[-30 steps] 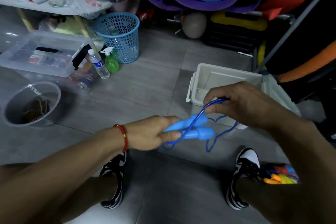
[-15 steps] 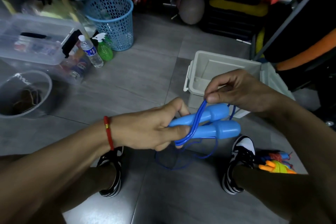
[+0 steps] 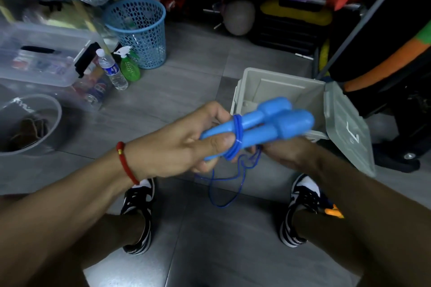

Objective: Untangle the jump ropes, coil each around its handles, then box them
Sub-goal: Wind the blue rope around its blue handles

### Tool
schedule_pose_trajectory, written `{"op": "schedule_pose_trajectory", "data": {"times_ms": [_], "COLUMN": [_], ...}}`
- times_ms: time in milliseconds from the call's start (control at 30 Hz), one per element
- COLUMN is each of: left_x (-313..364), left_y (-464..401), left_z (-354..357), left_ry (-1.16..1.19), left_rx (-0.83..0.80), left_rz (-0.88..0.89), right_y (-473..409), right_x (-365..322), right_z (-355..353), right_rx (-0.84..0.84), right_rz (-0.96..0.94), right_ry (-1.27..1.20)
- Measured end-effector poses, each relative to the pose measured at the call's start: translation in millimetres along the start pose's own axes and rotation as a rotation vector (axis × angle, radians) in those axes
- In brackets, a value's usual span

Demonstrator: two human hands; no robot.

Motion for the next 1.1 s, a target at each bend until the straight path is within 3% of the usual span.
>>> {"op": "schedule_pose_trajectory", "data": {"times_ms": [100, 200, 333, 433, 533, 667, 767, 833, 900, 1000, 1067, 1100], "left_x": [-11, -25, -47, -61, -66, -67, -71, -73, -77, -80, -81, -82], "left_y": [-7, -14, -23, -27, -31, -37, -41, -44, -46, -52, -56, -57], "left_z": [-30, -57, -66, -69, -71, -75, -77, -77, -75, -65, -52, -45], "left_ry": [0.094, 0.174, 0.003, -0.222, -0.436, -0.547, -0.574, -0.623, -0.659, -0.722, -0.789, -0.830], "left_rx": [0.270, 0.485, 0.584, 0.661, 0.797, 0.910, 0.923, 0.906, 0.857, 0.726, 0.576, 0.483], "left_rz": [-0.030, -0.069, -0.120, -0.141, -0.149, -0.140, -0.173, -0.182, -0.198, -0.235, -0.273, -0.290], "right_y": [6, 11, 20, 24, 27, 29, 29, 30, 32, 30, 29, 27], "right_x": [1, -9, -14, -17, -13, -3, -4, -20, -39, -61, -72, -76], "right_z": [32, 50, 66, 64, 59, 58, 53, 52, 55, 41, 30, 24], "right_rx": [0.004, -0.046, -0.143, -0.163, -0.059, 0.097, 0.084, -0.034, -0.161, -0.321, -0.332, -0.329], "right_rz": [-0.024, 0.000, 0.120, 0.303, 0.393, 0.422, 0.356, 0.159, 0.006, -0.228, -0.427, -0.423], "right_ry": [-0.086, 0.040, 0.107, -0.080, -0.139, -0.109, 0.290, 0.644, 0.829, 1.248, 1.480, 1.527]}}
Point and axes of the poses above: each hand's wrist, its own y-axis away from the middle knuckle, its own z-axis out of the palm, x = y × z, the point moved 3 cm from there along -y, towards the middle knuckle, and after that the axes turned 14 degrees about -z, right-handed, at the moved point
